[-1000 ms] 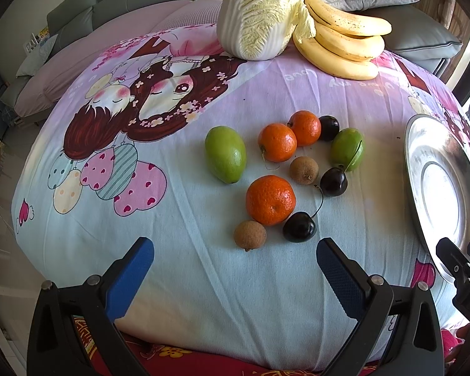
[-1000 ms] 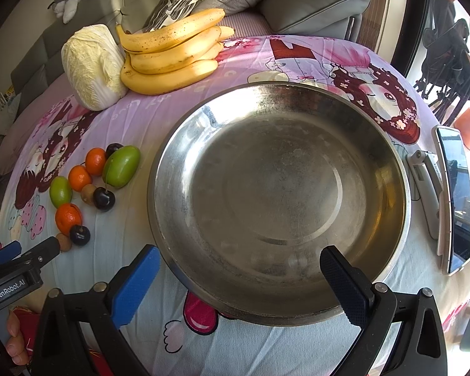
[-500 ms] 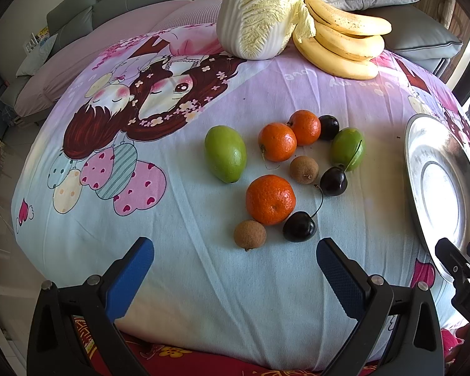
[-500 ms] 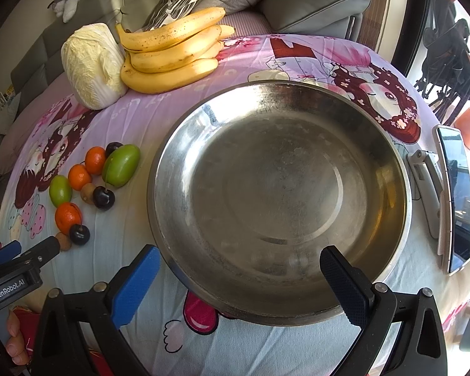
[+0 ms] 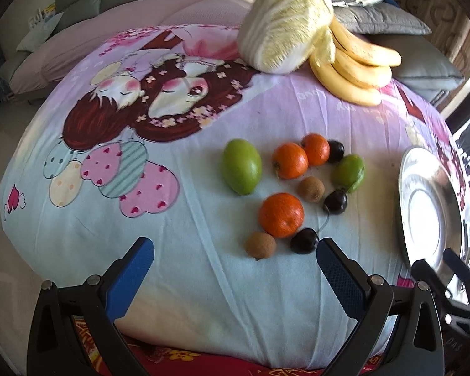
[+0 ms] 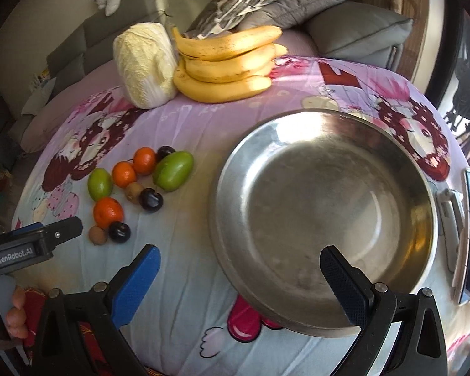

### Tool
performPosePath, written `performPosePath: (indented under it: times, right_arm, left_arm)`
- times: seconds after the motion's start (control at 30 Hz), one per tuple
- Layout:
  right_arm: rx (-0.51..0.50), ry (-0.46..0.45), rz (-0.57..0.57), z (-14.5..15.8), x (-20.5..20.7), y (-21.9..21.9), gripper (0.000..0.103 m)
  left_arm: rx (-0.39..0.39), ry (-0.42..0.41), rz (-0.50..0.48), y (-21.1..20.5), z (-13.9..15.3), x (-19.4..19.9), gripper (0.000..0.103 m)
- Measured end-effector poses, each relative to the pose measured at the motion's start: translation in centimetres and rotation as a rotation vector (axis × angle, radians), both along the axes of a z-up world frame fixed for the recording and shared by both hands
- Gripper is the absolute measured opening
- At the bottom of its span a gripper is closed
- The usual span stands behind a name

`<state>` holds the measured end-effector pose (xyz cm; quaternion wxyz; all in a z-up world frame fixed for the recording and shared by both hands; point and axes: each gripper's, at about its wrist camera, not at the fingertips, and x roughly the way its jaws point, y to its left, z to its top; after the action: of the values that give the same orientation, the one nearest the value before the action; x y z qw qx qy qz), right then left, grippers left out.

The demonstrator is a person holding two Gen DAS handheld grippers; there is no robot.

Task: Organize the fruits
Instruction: 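Reach the right tool to the dark cherry and close on it while the left tool reaches the kiwi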

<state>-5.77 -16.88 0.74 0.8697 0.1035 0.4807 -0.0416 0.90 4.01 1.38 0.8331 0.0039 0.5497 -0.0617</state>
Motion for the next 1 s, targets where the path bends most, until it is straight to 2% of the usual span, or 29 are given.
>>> performPosePath:
  times: [0.17,0.43,0.5,0.67,0.73,0.83,1.0]
  right_arm:
    - [0.047,-0.01,0.107,0.1,1.5,2.6,0.103]
    - [0.043,0.028,0.238,-0.9,3.2,6.2,0.103]
    - [0.045,0.039,0.253,-1.2,3.6,6.5,0.103]
    - [0.045,0.069,0.285,-2.1,4.6,7.4,0.103]
    - [0.042,0.078,0.294,-2.5,4.9,7.6,0.103]
    - [0.043,0.088,0.308,-3.0,5.2,7.9,0.102]
    - [0.057,0.097,0.332,-3.7,5.6,8.2,0.092]
  left_arm:
    - [-0.052,-0.016,0.05,2.3,0.8,1.1,0.103]
    - [-0.147,0.038,-0.001,2.7,-0.4,2.5,0.103]
    - [-0.14,0.061,-0.015,2.6,-0.6,2.9,0.103]
    - [-0.061,0.142,-0.044,2.2,-2.1,3.3,0.103]
    - [-0.061,0.17,-0.045,2.2,-2.7,3.3,0.103]
    - [-0.082,0.19,-0.054,2.3,-3.1,3.4,0.096]
    - [-0.092,0.227,-0.093,1.6,-3.8,3.3,0.081]
